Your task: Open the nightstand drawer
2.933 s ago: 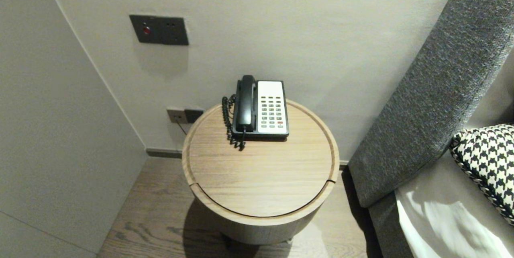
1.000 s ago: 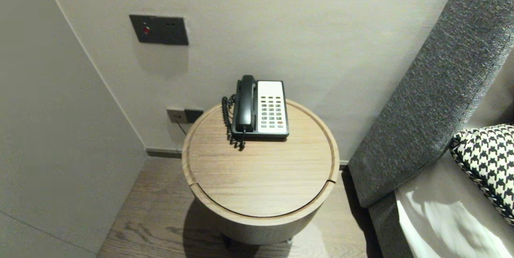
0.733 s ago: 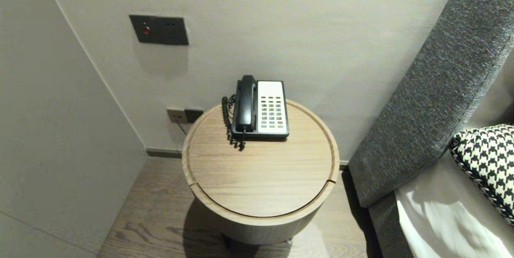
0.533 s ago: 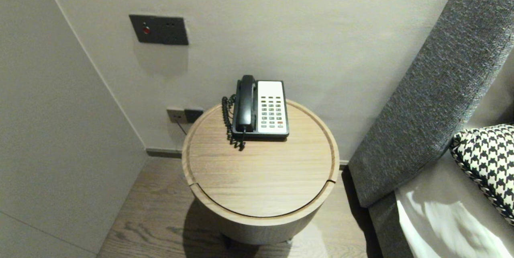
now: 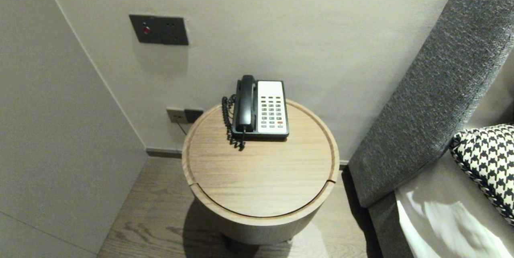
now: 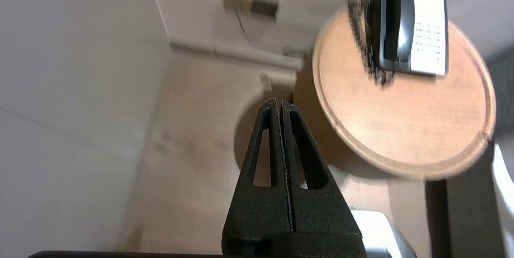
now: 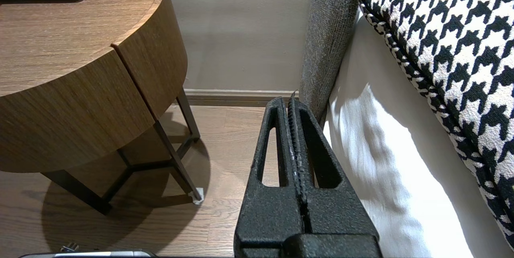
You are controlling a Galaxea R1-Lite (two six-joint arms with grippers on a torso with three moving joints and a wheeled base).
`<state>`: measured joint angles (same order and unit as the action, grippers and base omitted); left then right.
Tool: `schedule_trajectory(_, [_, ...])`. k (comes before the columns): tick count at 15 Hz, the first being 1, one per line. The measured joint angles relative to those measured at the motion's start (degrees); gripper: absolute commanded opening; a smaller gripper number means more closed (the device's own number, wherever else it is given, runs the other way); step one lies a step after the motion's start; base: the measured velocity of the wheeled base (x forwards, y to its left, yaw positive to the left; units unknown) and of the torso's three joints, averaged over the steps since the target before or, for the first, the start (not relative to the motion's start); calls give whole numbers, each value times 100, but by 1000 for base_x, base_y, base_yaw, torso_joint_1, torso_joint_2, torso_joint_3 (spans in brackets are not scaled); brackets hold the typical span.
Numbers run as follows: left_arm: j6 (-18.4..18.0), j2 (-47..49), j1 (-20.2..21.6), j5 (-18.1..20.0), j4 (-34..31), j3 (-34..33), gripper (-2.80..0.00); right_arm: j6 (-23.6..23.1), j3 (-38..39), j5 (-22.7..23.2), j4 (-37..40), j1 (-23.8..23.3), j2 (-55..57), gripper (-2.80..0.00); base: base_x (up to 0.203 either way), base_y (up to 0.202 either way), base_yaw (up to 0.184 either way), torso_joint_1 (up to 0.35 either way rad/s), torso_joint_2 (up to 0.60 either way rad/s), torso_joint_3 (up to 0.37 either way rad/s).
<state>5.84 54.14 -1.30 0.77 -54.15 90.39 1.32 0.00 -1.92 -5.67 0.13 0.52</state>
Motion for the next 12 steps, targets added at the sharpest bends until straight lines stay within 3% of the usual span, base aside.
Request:
schedule_trajectory(4, [58, 631, -380, -133, -602, 435, -280, 0, 0, -1, -1, 0, 0, -280, 0, 0, 0, 0, 0, 0])
schedule_trajectory(6, [219, 852, -764, -161, -1016, 570, -280, 0, 0, 0, -2, 0, 0, -280, 0, 0, 0, 0, 0, 0])
schedule_trajectory(10, [1107, 1365, -2066, -338, -1378, 760, -280, 0, 0, -1, 0, 2, 0, -280, 0, 0, 0, 0, 0, 0])
schedule_trajectory(12, [1360, 1707, -2477, -412, -1378, 819, -280, 0, 0, -1, -2, 2, 0, -280, 0, 0, 0, 0, 0, 0])
